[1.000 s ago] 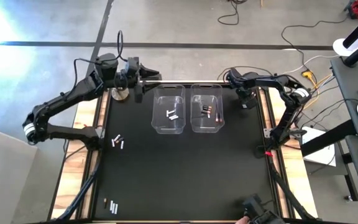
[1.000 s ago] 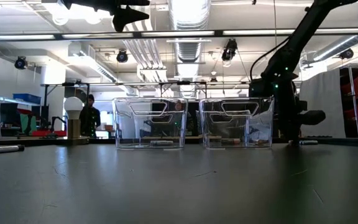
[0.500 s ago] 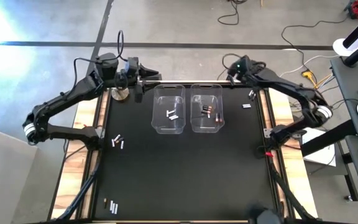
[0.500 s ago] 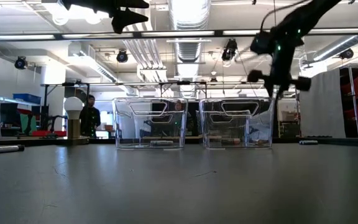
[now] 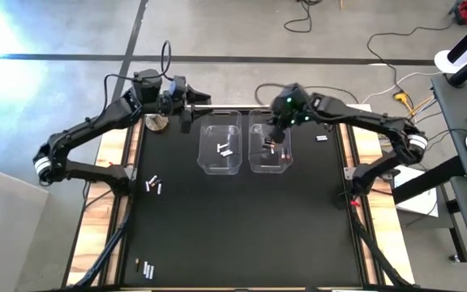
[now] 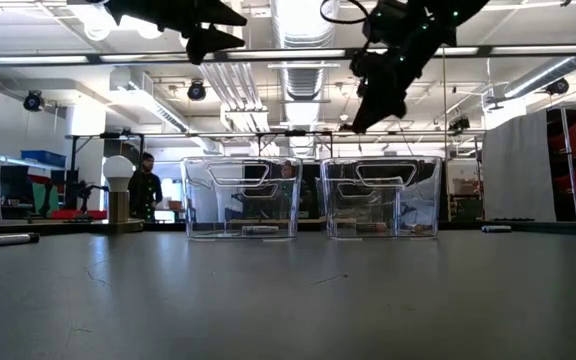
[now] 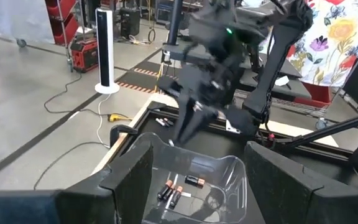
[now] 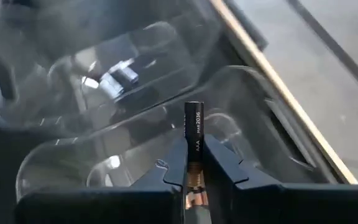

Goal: Sort batteries
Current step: Put the brown battery into the right transparent bin, then put the white battery into the left transparent bin

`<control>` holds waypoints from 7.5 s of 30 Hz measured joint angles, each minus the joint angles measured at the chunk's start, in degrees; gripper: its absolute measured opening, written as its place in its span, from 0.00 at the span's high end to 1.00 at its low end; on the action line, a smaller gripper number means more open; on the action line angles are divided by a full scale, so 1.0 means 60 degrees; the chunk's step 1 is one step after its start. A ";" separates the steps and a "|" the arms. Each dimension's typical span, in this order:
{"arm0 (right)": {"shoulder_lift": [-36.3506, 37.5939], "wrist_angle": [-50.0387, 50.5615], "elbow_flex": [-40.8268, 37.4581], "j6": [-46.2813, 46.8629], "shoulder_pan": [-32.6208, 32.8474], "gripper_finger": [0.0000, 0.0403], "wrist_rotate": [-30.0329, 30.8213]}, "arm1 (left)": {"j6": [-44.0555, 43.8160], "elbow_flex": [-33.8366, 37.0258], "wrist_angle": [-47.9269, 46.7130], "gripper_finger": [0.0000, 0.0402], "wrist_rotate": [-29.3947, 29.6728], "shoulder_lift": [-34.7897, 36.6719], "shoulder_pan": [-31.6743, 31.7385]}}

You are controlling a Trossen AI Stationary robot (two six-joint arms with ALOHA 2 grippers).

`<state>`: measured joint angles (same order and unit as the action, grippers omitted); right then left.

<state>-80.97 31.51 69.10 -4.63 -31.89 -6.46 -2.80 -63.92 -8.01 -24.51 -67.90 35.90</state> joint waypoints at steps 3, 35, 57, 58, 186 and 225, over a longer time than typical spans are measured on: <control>-0.0384 0.0000 0.0000 -0.0337 0.0321 0.94 -0.0021 | -0.0383 0.0000 0.0092 0.42 -0.0004 -0.0003 -0.0001; -0.5804 0.3422 0.3151 -0.1079 0.0165 0.93 0.0696 | -0.0873 -0.0004 -0.0438 0.42 -0.0084 0.2925 -0.0011; -0.3393 0.3602 0.3102 0.1688 -0.0166 0.57 0.2074 | -0.1145 -0.0004 0.0526 0.42 -0.0084 0.2202 -0.0004; -0.3189 0.3704 0.3071 0.2365 -0.0345 0.56 0.2292 | -0.1421 -0.0004 0.0616 0.42 -0.0082 0.2260 -0.0004; -0.1101 0.2417 -0.3251 1.7549 -0.3542 0.78 0.3196 | -0.2326 -0.3985 0.0380 0.42 -0.0004 0.0447 -0.0484; -0.1027 0.2561 -0.3348 1.6773 -0.3542 0.76 0.3286 | -0.1023 -0.3759 -0.1047 0.42 0.3210 -0.0051 -0.1920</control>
<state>-87.14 46.87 49.01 96.00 -53.15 13.26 -8.94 -86.47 -14.29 -5.25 -68.20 24.38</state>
